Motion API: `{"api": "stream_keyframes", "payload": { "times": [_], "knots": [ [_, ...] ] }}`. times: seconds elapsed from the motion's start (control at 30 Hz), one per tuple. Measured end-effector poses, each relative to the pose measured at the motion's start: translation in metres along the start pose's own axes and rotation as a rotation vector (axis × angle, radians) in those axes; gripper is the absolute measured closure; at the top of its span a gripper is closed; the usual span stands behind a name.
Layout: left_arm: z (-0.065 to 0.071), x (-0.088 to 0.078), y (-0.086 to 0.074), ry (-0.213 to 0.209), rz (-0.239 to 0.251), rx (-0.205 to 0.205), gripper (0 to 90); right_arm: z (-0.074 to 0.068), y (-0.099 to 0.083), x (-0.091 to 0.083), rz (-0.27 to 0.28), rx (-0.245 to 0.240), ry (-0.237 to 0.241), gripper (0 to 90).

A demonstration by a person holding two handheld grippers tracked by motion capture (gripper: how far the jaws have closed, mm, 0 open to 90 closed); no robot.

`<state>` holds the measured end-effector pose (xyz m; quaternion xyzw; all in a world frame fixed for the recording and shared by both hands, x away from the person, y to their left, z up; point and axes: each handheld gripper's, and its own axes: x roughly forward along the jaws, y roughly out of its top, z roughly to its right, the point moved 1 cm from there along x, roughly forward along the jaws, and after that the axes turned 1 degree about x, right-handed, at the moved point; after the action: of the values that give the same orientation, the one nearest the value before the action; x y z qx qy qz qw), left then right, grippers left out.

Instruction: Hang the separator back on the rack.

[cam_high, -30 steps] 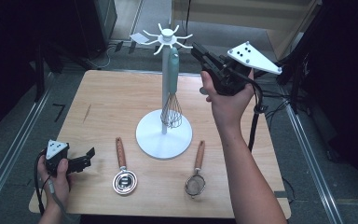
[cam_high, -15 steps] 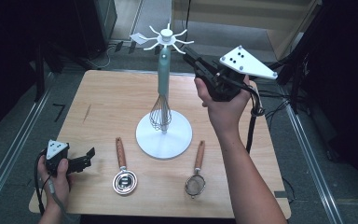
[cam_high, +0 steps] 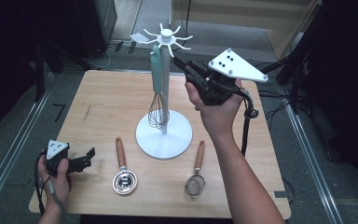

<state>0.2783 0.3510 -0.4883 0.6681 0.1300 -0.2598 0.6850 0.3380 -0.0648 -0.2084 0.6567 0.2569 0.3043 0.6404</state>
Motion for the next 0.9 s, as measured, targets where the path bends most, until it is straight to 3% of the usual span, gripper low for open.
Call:
{"api": "stream_keyframes", "payload": {
  "times": [0.67,0.9],
  "knots": [
    [0.001,0.000,0.000,0.000,0.001,0.003,0.0,-0.013,-0.001,0.002,-0.024,-0.020,0.015,90.0],
    [0.001,0.000,0.000,0.000,0.002,0.004,0.0,-0.013,-0.012,-0.001,-0.049,-0.048,-0.011,90.0]
  ]
}}
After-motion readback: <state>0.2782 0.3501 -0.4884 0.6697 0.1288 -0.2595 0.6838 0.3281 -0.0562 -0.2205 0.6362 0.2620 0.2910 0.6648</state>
